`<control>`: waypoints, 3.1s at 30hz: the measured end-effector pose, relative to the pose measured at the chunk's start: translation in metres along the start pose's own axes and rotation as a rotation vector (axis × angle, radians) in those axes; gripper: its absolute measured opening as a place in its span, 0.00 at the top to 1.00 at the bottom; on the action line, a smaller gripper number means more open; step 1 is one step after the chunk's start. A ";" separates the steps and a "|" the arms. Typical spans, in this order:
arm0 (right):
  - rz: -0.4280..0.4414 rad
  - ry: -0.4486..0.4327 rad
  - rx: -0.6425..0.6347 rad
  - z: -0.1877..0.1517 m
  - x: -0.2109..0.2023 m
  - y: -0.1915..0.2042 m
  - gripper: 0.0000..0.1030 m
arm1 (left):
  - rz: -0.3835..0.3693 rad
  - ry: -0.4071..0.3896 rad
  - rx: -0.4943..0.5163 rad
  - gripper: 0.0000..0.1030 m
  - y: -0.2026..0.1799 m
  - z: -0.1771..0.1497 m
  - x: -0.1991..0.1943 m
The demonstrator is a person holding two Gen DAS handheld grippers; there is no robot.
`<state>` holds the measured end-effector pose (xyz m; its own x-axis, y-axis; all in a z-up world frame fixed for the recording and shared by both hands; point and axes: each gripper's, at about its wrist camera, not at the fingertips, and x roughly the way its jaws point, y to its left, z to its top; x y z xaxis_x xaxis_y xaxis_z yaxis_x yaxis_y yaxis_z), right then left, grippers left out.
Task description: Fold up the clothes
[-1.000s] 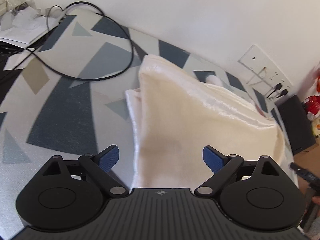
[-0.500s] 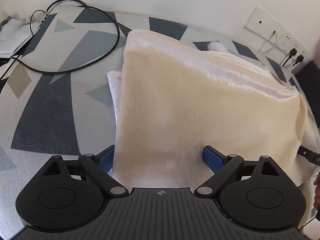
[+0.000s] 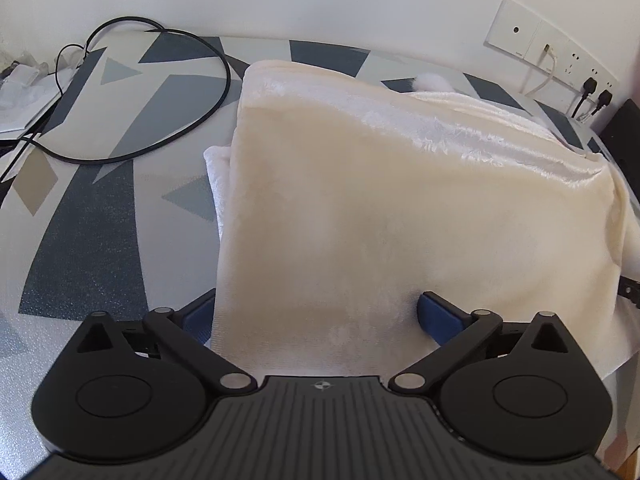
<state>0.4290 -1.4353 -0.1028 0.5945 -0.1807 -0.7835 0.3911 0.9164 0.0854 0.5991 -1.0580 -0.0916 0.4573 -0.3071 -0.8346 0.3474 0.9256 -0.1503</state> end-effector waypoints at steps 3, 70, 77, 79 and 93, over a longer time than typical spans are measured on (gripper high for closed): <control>0.000 -0.002 0.001 -0.001 0.000 0.000 0.01 | 0.010 -0.005 0.000 0.00 -0.001 0.000 0.000; 0.052 0.043 -0.040 -0.003 -0.007 -0.001 0.01 | 0.002 0.016 -0.091 0.00 0.012 -0.029 -0.025; 0.056 0.052 -0.047 -0.004 -0.009 0.000 0.01 | -0.020 0.018 -0.108 0.00 0.018 -0.038 -0.034; 0.052 0.058 -0.044 -0.003 -0.008 0.000 0.01 | -0.025 0.015 -0.111 0.00 0.020 -0.040 -0.035; 0.036 0.091 -0.019 -0.005 -0.013 0.003 0.01 | -0.022 0.004 0.057 0.01 0.014 -0.056 -0.040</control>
<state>0.4189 -1.4281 -0.0956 0.5417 -0.1151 -0.8327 0.3567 0.9285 0.1037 0.5400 -1.0207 -0.0901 0.4459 -0.3267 -0.8333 0.4033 0.9045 -0.1388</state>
